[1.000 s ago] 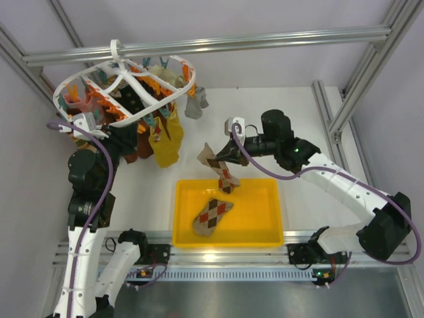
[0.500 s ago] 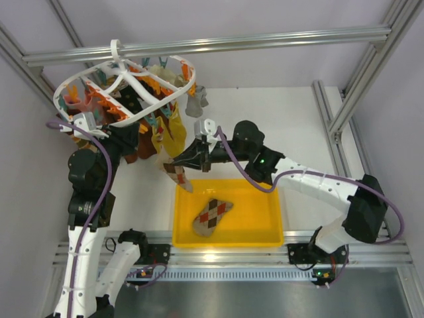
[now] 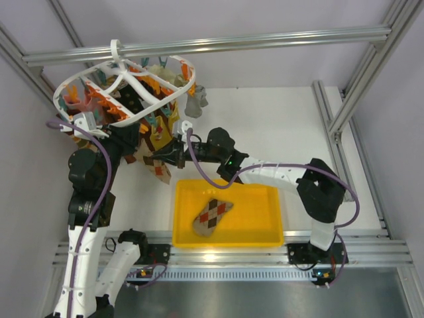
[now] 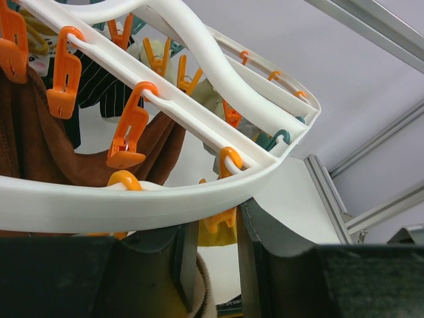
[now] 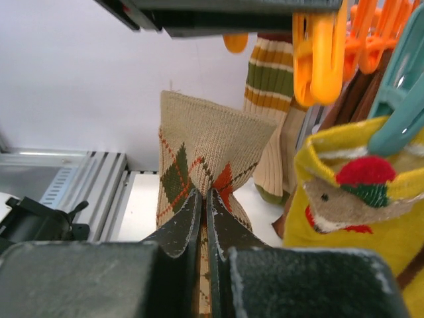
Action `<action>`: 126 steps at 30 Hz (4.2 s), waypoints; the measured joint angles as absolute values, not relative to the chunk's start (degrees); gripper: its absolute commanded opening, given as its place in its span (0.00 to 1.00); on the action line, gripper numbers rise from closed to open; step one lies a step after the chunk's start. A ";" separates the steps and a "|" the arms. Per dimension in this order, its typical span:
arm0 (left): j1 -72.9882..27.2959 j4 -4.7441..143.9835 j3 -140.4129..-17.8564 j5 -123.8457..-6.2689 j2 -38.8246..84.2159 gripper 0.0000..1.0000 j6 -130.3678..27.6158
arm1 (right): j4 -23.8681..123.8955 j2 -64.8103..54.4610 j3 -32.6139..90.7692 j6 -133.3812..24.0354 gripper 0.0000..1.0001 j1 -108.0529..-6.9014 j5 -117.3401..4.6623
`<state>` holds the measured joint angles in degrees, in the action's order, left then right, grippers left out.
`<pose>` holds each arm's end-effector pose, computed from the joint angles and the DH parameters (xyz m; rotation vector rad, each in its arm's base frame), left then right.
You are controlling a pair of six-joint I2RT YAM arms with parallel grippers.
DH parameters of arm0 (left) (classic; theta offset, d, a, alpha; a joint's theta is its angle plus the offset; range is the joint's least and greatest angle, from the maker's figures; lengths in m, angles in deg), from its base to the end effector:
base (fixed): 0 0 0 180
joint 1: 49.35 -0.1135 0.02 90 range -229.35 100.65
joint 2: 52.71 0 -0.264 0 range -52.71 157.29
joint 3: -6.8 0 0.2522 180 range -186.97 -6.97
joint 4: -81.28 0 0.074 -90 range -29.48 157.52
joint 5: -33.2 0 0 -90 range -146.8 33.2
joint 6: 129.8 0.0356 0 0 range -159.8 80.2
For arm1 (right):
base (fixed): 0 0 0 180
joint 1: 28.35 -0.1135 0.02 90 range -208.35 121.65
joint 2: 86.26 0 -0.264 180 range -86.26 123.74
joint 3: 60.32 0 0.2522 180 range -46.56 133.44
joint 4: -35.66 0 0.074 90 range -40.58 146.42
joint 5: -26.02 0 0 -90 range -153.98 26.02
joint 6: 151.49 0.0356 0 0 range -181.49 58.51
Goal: Clip the socks to the hanger
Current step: Clamp the sock onto the hanger.
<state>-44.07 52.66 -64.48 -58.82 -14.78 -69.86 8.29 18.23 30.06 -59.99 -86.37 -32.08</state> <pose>0.1310 -0.0134 0.4235 -0.2958 1.4812 -0.5232 0.2129 0.3765 0.3315 -1.1088 0.9946 1.2260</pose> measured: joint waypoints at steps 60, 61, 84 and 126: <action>-44.39 52.60 -64.48 -61.77 -15.11 0.00 -68.16 | 6.26 24.53 39.09 -56.32 0.00 -79.94 -19.84; -44.39 52.60 -64.48 -61.92 -15.08 0.00 -68.16 | 6.26 24.70 39.40 -56.34 0.00 -79.88 -19.88; -44.37 52.12 -64.48 -63.93 -15.13 0.54 -68.40 | 6.20 25.36 41.01 -55.66 0.00 -78.65 -21.39; -46.84 41.87 -67.70 -61.86 -18.25 0.22 -67.13 | 17.56 19.54 38.19 -58.55 0.26 -72.40 -18.73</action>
<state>-46.84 41.87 -67.70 -61.86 -18.25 -67.13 17.56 19.54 38.19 -58.55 -72.40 -18.73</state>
